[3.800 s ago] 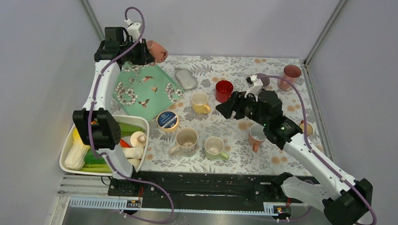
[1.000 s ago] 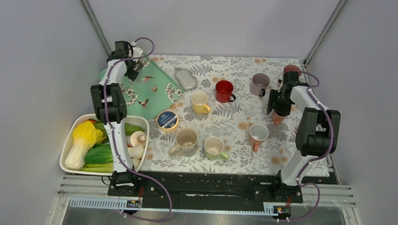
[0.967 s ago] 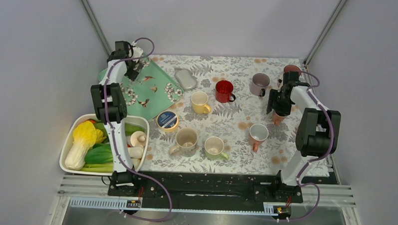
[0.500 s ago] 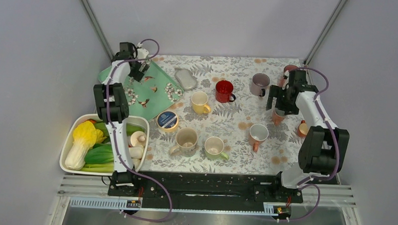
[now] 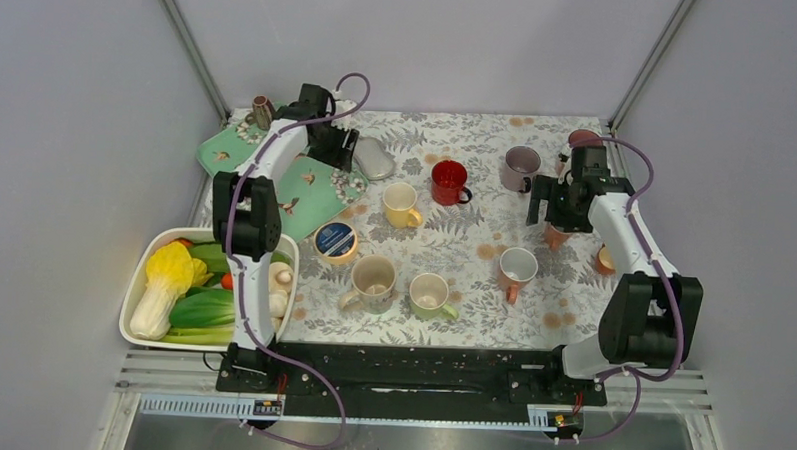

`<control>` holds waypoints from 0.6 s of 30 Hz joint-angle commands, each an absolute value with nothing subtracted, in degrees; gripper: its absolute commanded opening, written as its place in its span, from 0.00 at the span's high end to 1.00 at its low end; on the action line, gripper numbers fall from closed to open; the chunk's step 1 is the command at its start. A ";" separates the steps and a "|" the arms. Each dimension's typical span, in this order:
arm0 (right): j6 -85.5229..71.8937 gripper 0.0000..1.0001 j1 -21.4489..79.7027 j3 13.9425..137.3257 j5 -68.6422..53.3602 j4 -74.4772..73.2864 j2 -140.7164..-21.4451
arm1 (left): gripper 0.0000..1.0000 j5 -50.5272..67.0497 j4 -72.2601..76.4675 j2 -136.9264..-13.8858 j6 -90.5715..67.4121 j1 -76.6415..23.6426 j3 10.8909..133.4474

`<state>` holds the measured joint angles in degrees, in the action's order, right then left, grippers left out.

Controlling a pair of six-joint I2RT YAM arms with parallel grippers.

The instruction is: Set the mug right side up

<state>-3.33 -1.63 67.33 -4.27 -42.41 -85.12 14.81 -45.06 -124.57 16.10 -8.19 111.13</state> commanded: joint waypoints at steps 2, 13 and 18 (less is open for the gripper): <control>-2.54 0.01 -0.54 66.71 -5.45 -42.22 -82.28 | 0.38 14.05 -42.92 -125.84 2.13 -10.34 110.92; -2.29 0.01 -0.27 66.36 -5.26 -42.05 -82.25 | 0.39 7.88 -37.39 -119.95 9.20 -16.48 98.84; -2.11 0.01 -0.30 66.27 -5.59 -42.02 -82.02 | 0.46 5.79 -37.68 -123.16 11.19 -17.52 99.73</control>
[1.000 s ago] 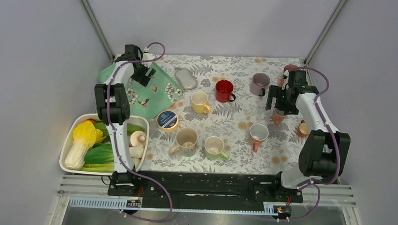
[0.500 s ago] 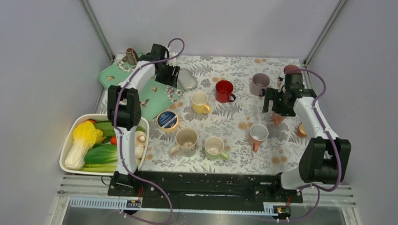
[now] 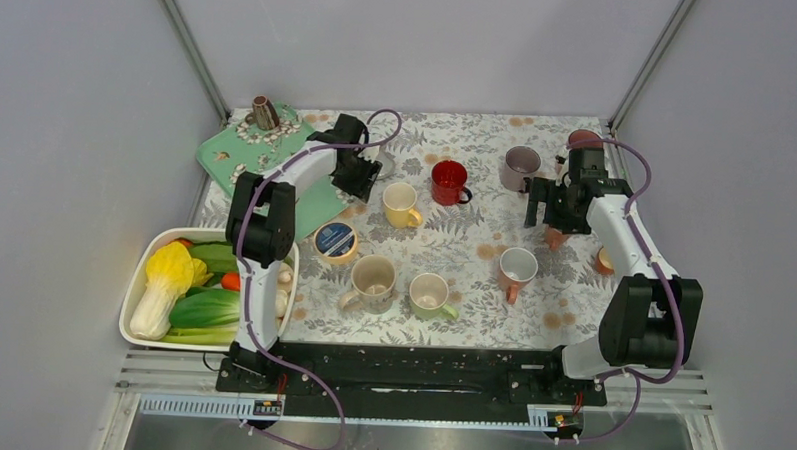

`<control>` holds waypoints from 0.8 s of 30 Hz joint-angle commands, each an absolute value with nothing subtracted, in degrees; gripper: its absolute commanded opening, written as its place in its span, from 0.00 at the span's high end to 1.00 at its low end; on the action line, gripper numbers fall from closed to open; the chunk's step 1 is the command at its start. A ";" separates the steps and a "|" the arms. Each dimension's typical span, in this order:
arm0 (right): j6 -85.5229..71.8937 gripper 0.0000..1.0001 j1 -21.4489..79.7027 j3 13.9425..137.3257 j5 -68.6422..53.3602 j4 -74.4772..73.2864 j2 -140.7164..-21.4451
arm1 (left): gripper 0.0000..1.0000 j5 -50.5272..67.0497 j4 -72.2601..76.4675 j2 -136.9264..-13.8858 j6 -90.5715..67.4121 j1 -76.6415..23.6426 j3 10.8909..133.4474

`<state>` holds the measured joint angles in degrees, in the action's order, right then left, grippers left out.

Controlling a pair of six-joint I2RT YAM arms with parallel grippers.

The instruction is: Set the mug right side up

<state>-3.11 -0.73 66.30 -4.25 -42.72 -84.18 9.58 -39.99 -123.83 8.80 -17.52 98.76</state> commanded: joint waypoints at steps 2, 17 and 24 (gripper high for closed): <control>-2.04 0.00 -0.29 66.26 -5.92 -42.07 -82.06 | 0.53 5.84 -38.23 -124.27 11.46 -17.56 100.45; -1.54 0.00 1.26 65.85 -6.87 -42.23 -81.10 | 0.99 14.17 -40.82 -119.31 17.47 -17.67 91.11; -1.38 0.01 1.69 65.61 -7.25 -42.24 -80.17 | 1.00 20.31 -45.97 -114.39 27.36 -17.67 85.82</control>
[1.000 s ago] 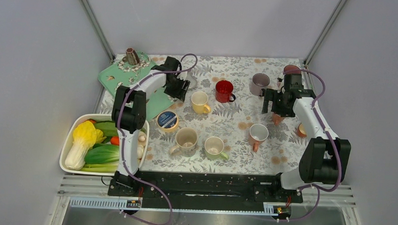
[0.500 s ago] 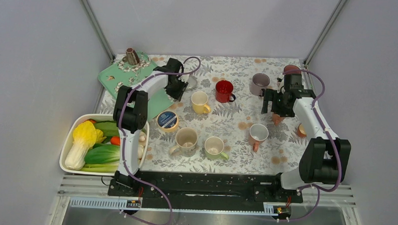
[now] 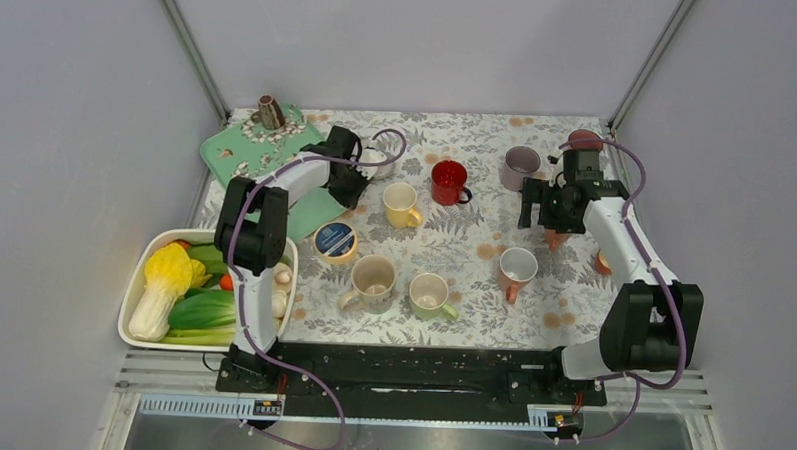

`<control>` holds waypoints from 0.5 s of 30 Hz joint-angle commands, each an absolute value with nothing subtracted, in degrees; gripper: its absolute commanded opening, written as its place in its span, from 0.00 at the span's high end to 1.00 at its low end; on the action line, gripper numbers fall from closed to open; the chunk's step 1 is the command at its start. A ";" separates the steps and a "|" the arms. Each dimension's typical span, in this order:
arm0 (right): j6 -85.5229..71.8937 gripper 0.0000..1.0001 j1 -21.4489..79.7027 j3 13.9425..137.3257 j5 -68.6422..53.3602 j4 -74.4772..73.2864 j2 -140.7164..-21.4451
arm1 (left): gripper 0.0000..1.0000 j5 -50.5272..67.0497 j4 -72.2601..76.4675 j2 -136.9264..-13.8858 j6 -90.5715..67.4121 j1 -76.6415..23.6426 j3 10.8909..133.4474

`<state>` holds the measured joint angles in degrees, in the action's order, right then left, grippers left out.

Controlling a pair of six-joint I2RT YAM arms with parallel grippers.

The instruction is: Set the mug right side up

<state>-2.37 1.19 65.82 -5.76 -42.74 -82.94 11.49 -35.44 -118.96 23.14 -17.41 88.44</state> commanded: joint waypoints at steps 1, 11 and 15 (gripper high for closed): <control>-1.40 0.00 1.68 65.65 -7.29 -42.23 -79.98 | 1.00 21.18 -46.88 -113.83 28.63 -17.67 85.18; -1.06 0.01 2.39 65.39 -7.68 -42.24 -79.32 | 1.00 25.51 -52.18 -109.89 34.77 -17.96 80.11; -1.00 0.01 2.54 65.39 -7.92 -42.19 -79.23 | 1.00 27.69 -54.62 -109.47 37.98 -18.73 79.11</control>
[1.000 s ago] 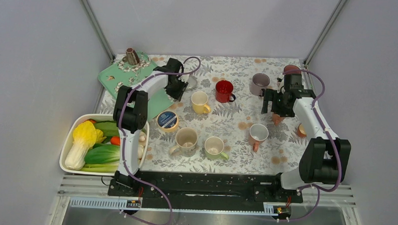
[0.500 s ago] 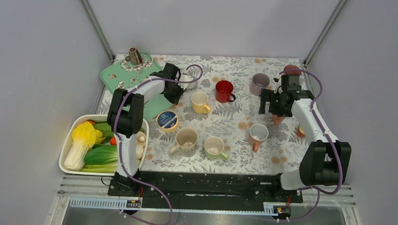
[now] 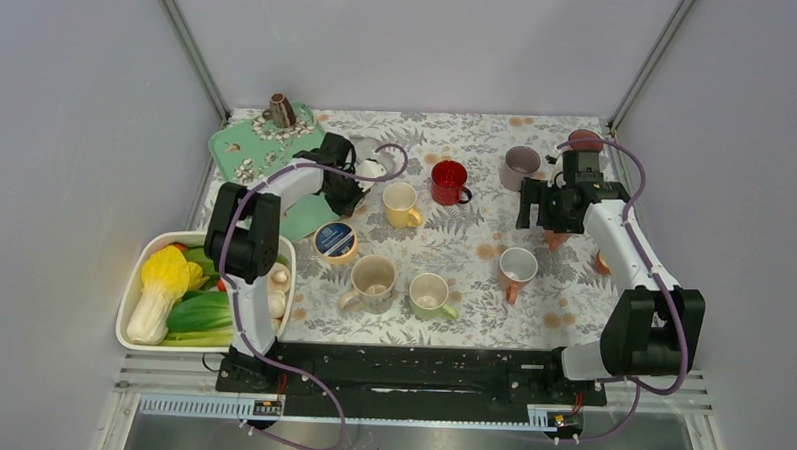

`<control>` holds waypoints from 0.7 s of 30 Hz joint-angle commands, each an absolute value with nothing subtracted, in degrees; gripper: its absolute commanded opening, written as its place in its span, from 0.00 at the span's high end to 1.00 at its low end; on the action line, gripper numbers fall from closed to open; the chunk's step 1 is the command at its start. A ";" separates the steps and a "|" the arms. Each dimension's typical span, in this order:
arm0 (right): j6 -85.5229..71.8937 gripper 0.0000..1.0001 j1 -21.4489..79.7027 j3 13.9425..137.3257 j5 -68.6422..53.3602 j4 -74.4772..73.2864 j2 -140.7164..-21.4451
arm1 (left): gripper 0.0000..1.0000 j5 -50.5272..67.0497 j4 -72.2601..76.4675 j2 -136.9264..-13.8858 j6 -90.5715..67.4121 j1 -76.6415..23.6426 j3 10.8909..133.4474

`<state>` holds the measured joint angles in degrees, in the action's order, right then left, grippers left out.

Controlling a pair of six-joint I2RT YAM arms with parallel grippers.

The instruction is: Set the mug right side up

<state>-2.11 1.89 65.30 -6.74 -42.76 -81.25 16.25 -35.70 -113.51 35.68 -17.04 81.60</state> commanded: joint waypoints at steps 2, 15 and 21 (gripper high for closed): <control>-0.99 0.00 2.63 65.31 -7.99 -42.24 -79.00 | 1.00 27.37 -56.23 -109.47 39.56 -19.11 79.00; -0.88 0.01 3.14 65.22 -8.13 -42.19 -78.84 | 0.62 23.15 -65.06 -109.81 43.30 -16.65 86.96; -0.79 0.00 3.33 65.30 -8.18 -42.32 -78.72 | 0.49 24.88 -63.84 -111.08 34.41 -14.01 98.03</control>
<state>-1.74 2.68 65.21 -7.20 -42.76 -80.42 19.81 -61.04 -112.53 41.36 -15.92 88.60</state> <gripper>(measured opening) 0.993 0.497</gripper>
